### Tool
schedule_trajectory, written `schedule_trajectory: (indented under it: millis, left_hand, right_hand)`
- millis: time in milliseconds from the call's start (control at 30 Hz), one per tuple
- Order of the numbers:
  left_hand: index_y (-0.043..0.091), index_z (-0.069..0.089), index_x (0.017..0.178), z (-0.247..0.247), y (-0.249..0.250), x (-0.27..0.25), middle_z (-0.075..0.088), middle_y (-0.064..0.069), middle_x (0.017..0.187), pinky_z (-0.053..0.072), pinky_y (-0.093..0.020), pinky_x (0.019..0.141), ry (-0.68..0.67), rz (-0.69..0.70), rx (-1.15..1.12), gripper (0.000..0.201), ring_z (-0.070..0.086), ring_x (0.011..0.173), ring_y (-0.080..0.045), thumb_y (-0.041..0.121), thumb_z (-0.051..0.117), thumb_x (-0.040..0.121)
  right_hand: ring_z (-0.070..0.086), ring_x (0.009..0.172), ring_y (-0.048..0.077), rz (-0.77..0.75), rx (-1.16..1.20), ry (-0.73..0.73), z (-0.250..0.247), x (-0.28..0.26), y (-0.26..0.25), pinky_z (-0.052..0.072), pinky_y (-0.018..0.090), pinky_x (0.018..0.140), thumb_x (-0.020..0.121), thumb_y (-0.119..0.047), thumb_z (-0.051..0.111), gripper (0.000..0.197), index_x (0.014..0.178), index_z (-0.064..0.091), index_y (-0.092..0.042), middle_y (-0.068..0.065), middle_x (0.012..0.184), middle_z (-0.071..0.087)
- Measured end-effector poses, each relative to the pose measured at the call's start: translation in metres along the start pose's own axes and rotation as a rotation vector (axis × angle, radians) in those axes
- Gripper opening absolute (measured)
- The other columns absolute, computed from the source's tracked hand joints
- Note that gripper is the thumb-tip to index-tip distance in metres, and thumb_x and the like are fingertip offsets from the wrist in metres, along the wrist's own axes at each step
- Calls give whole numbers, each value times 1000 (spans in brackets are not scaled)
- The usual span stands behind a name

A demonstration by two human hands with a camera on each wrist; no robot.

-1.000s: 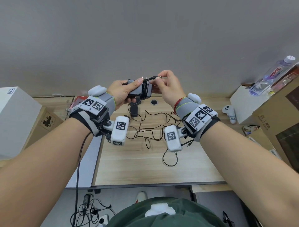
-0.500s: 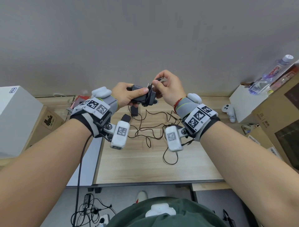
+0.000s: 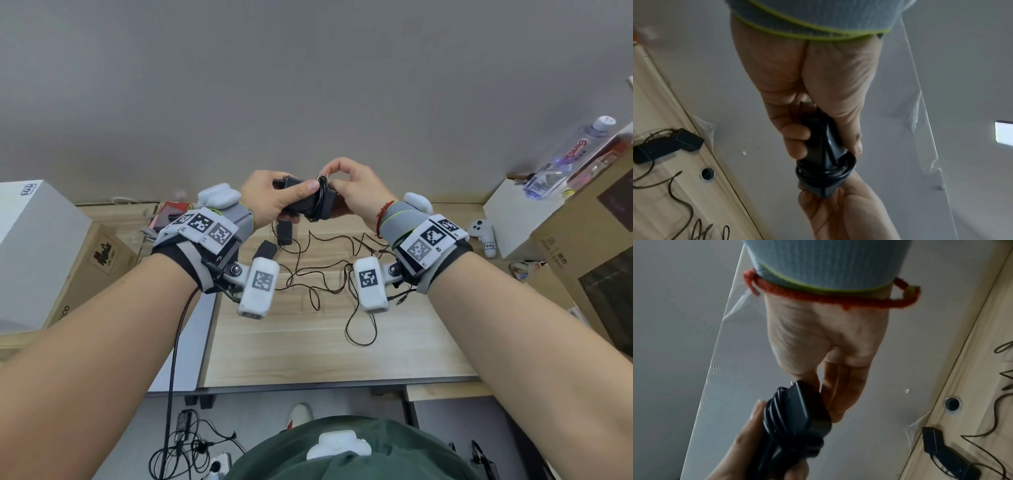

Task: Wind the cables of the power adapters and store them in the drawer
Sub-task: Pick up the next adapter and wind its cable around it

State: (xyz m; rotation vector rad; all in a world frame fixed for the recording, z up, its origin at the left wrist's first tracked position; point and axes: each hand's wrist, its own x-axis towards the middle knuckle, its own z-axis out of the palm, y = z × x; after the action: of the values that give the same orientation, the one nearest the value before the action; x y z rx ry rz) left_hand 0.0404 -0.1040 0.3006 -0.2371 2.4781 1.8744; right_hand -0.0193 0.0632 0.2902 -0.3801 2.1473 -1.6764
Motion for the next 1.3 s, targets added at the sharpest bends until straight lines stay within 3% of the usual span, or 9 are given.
schedule_trajectory:
  millis: [67,167,467,633,800,967,1067,1200,1300]
  left_hand:
    - [2,69,99,-1,-1,2,69,-9,77,52,-18,50,48,-22,-79,36,66,53,-16,35,70,87]
    - [3,69,98,-5,-7,6,72,-6,79,60,-24,63,60,-36,-163,29,69,61,-19,29,73,86]
    - [5,67,109,-1,-11,-2,73,-10,85,55,-21,70,-89,18,-42,36,71,72,-15,7,81,75]
    - [17,58,124,8,-12,-5,70,2,89,56,-18,67,-84,101,102,62,69,73,-3,11,86,69]
    - [16,60,108,19,-22,-2,68,-1,81,56,-19,62,-155,47,137,49,64,68,-12,11,87,68]
    - [11,59,109,37,-34,6,66,1,85,52,-14,58,-144,21,178,51,64,66,0,16,88,67]
    - [27,61,103,55,-48,13,71,0,96,58,-31,81,-236,-23,237,51,69,88,-15,29,91,63]
    - [20,62,114,92,-65,19,70,-6,91,59,-32,72,-330,-91,205,43,64,72,-16,22,83,76]
    - [18,65,114,121,-80,22,69,-3,87,58,-31,72,-397,-135,205,36,66,75,-22,17,79,81]
  right_hand:
    - [67,70,37,49,115,8,6,-3,-3,58,53,73,96,-9,45,21,87,62,-18,15,79,64]
    - [66,72,38,130,273,-45,10,-8,-3,60,39,65,100,-38,48,32,93,63,-11,18,87,63]
    - [54,52,23,47,89,-7,12,-2,24,44,29,49,92,-55,55,60,101,63,4,17,78,61]
    - [49,55,23,19,47,-13,8,-9,34,38,25,44,98,-49,51,46,89,64,-6,12,68,55]
    - [53,52,17,90,78,107,5,-16,52,43,24,47,91,-52,61,53,126,47,-14,11,92,63]
    - [52,53,12,161,210,156,-7,-25,78,46,27,57,81,-37,79,62,127,47,-11,8,86,60]
    - [50,56,12,190,187,173,-20,-30,98,44,26,60,77,-28,82,41,109,64,-11,4,83,62]
    - [56,56,4,275,133,264,-40,-49,128,43,21,55,79,-23,76,27,103,68,-14,-2,88,65]
    - [64,78,6,378,167,315,-55,-68,153,48,19,58,85,-16,70,31,115,63,-14,-8,93,64]
